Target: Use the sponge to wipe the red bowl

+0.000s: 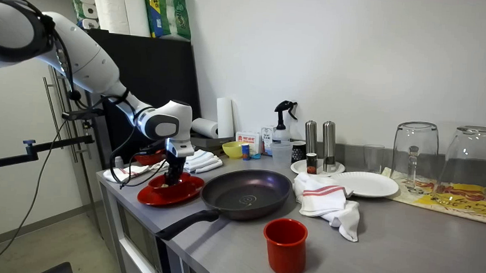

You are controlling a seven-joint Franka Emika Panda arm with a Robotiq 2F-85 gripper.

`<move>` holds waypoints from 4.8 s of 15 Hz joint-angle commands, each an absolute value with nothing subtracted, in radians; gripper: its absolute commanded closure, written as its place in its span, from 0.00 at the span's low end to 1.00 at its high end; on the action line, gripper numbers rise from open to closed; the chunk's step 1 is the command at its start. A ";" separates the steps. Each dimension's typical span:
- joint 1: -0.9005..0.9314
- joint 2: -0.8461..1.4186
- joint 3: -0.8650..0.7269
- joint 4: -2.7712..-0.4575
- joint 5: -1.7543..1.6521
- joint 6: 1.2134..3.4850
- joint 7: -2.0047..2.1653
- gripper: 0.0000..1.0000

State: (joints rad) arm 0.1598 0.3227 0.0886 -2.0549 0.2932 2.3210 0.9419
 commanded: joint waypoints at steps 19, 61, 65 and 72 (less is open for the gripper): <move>0.364 0.286 -0.090 -2.105 -0.560 2.590 1.559 0.77; 0.230 0.345 0.096 -1.982 -0.132 2.057 1.250 0.77; 0.227 0.358 0.095 -1.954 -0.070 2.017 1.223 0.77; 0.211 0.344 0.106 -1.961 0.104 2.139 1.196 0.77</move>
State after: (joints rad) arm 0.2272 0.3399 0.0910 -1.9730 0.0291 2.1074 1.2331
